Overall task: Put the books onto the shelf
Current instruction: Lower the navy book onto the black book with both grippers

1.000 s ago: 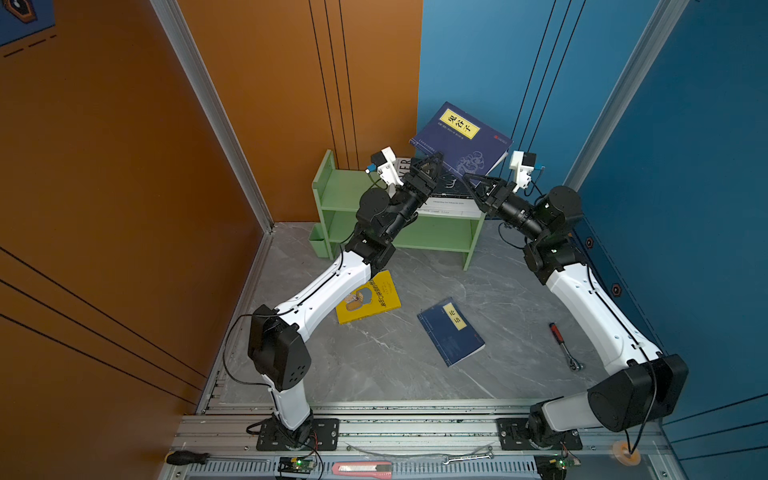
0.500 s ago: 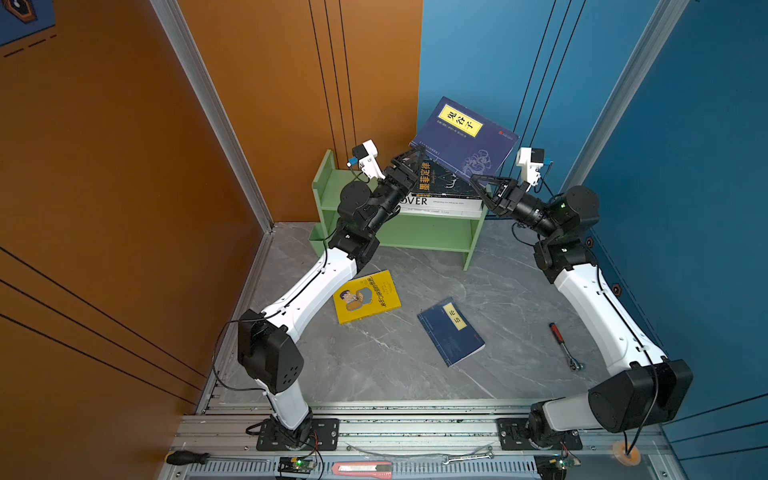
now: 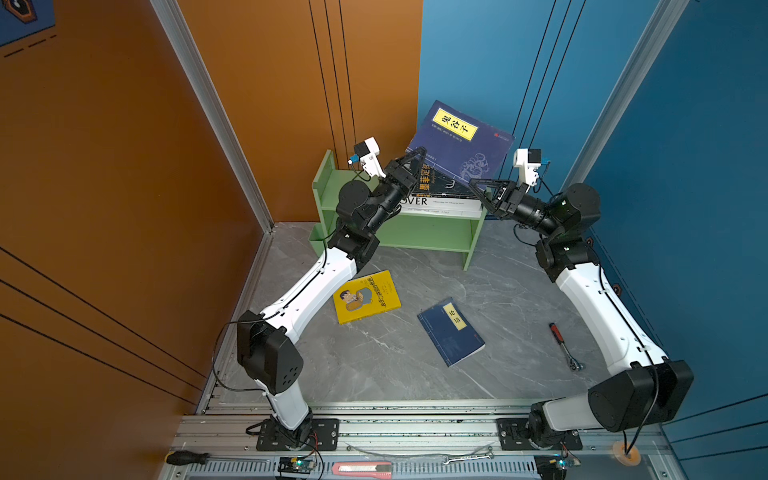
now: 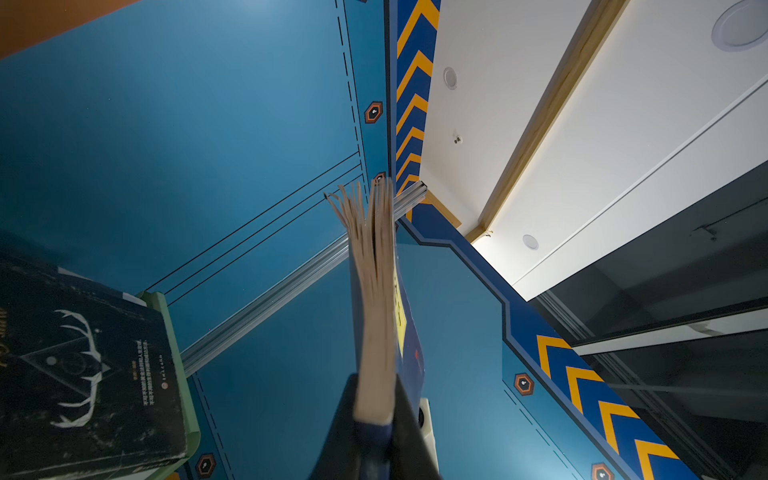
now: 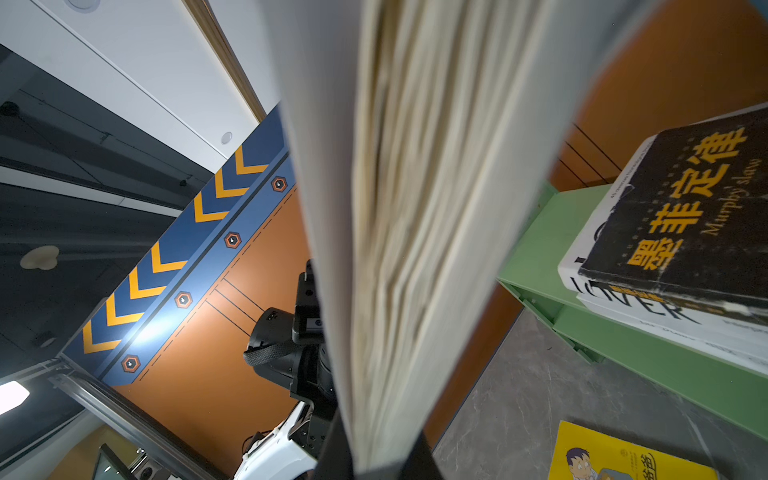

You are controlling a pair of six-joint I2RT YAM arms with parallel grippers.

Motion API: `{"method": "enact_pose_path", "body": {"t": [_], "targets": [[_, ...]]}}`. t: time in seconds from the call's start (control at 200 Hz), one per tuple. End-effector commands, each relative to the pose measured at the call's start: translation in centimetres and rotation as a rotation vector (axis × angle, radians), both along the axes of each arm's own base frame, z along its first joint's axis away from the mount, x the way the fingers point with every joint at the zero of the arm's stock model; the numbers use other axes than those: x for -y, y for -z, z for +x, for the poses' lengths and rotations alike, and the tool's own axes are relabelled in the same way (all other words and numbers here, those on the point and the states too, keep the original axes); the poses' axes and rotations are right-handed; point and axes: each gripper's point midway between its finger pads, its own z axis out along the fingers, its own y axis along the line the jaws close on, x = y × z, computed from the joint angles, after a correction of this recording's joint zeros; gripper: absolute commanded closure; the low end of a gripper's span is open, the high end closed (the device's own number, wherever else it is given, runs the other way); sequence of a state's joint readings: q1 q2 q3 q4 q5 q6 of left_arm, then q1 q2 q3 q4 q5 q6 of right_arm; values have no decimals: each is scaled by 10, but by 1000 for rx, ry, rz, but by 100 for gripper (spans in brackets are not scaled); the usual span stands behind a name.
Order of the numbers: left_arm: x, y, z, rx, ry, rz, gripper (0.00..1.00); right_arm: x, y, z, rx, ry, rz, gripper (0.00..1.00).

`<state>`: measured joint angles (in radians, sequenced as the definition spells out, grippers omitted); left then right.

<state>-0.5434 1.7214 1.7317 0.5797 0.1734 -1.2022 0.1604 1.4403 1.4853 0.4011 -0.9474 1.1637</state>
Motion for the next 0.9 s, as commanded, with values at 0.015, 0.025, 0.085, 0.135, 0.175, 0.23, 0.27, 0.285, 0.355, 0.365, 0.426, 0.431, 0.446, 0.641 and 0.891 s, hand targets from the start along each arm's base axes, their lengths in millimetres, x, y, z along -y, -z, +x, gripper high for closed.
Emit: {"method": "enact_pose_path", "body": {"t": [0.015, 0.025, 0.085, 0.135, 0.175, 0.23, 0.27, 0.285, 0.355, 0.365, 0.426, 0.431, 0.446, 0.641, 0.891], "targets": [[-5, -10, -4, 33, -36, 15, 94, 1, -31, -14, 125, -1, -12, 95], [-4, -9, -4, 31, -36, 15, 94, 2, -30, -13, 122, 3, -11, 94], [-4, -8, -2, 30, -56, 15, 96, 4, -29, -5, 107, 24, -12, 92], [-5, -9, 0, 26, -73, 10, 97, 6, -28, 2, 88, 51, -14, 85], [-5, -7, 3, 18, -93, 4, 98, 11, -26, 11, 72, 84, -17, 81], [-5, -6, 8, 9, -118, -7, 98, 17, -25, 20, 58, 135, -25, 78], [-5, -5, 12, 1, -135, -16, 99, 24, -23, 29, 42, 186, -36, 68], [-5, -5, 13, -1, -141, -18, 99, 27, -21, 32, 34, 207, -42, 66], [-3, -3, 21, -10, -172, -27, 98, 42, -13, 48, 8, 320, -84, 53], [-3, -2, 23, -13, -176, -27, 98, 44, -11, 50, 4, 336, -92, 51], [0, 3, 31, -36, -200, -36, 99, 56, -4, 59, -10, 421, -136, 49], [0, 3, 31, -38, -202, -37, 99, 57, -4, 60, -8, 428, -139, 48], [0, 5, 34, -48, -209, -41, 99, 60, -2, 62, -9, 450, -149, 48], [3, 40, 61, -186, -344, -66, 99, 97, 17, 85, -26, 697, -263, 33], [22, 69, 82, -296, -375, -35, 99, 109, 55, 115, -130, 767, -299, 27]]}}
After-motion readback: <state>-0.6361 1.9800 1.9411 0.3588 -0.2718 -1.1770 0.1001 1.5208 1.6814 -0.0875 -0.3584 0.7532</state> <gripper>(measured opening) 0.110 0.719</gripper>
